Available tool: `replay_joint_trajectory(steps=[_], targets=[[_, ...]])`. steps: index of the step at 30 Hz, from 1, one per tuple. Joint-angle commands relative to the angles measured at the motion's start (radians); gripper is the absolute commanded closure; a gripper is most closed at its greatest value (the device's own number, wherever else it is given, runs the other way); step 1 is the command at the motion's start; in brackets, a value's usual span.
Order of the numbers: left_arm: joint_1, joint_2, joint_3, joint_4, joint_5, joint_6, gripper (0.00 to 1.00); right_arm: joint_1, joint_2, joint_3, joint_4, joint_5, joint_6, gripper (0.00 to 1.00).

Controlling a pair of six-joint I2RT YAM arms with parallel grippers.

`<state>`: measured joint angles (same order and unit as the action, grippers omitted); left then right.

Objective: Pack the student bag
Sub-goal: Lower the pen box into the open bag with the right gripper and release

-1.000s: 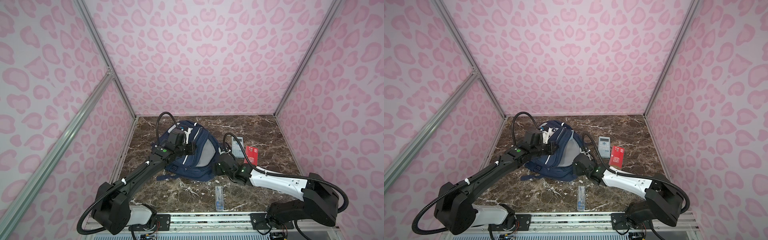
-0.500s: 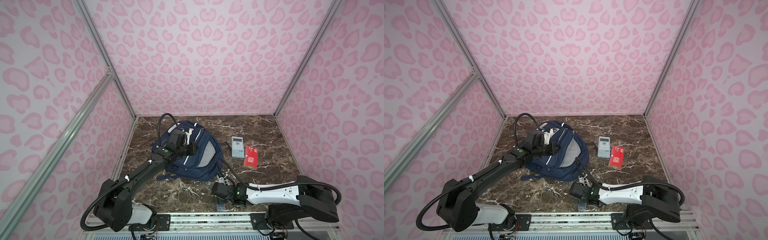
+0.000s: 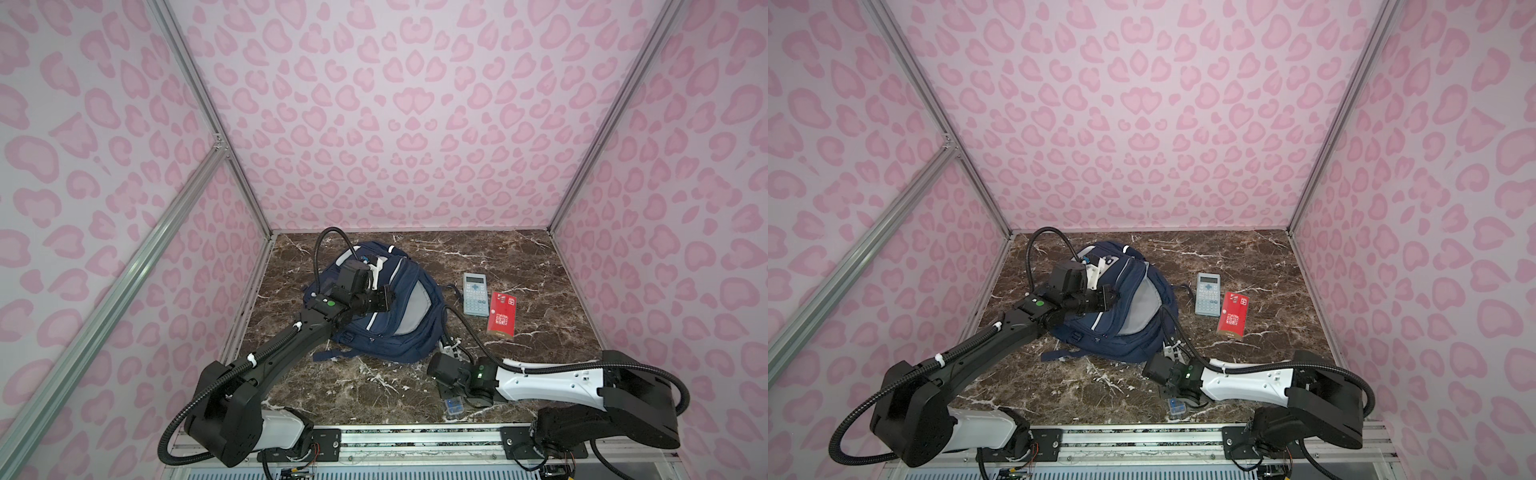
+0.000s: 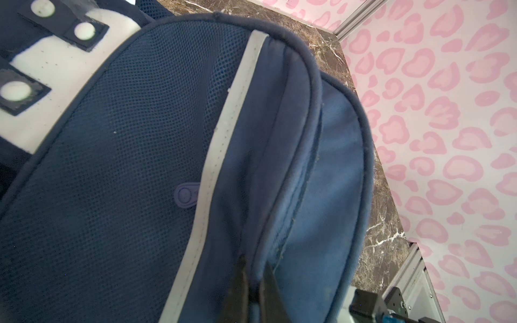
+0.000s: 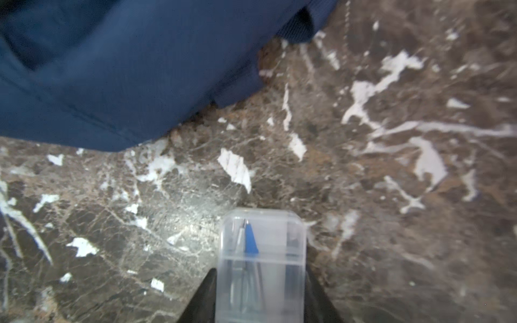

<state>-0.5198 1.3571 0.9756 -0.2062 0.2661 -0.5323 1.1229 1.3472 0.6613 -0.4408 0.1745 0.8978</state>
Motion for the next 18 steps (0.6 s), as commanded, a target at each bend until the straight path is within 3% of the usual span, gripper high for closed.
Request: replay_joint_trajectory(steps=[1,8,12,18], targets=[[0.003,-0.010,0.014,-0.011,0.032,0.005,0.97,-0.065,-0.052,0.036,0.007,-0.052,-0.098,0.58],[0.004,0.010,0.050,-0.005,0.126,0.013,0.97,-0.260,0.017,0.205,0.160,-0.199,-0.234,0.56],[0.010,0.022,0.081,0.003,0.183,0.012,0.97,-0.321,0.234,0.426,0.205,-0.275,-0.265,0.56],[0.024,0.005,0.126,0.000,0.222,0.020,0.97,-0.374,0.508,0.608,0.421,-0.359,-0.100,0.53]])
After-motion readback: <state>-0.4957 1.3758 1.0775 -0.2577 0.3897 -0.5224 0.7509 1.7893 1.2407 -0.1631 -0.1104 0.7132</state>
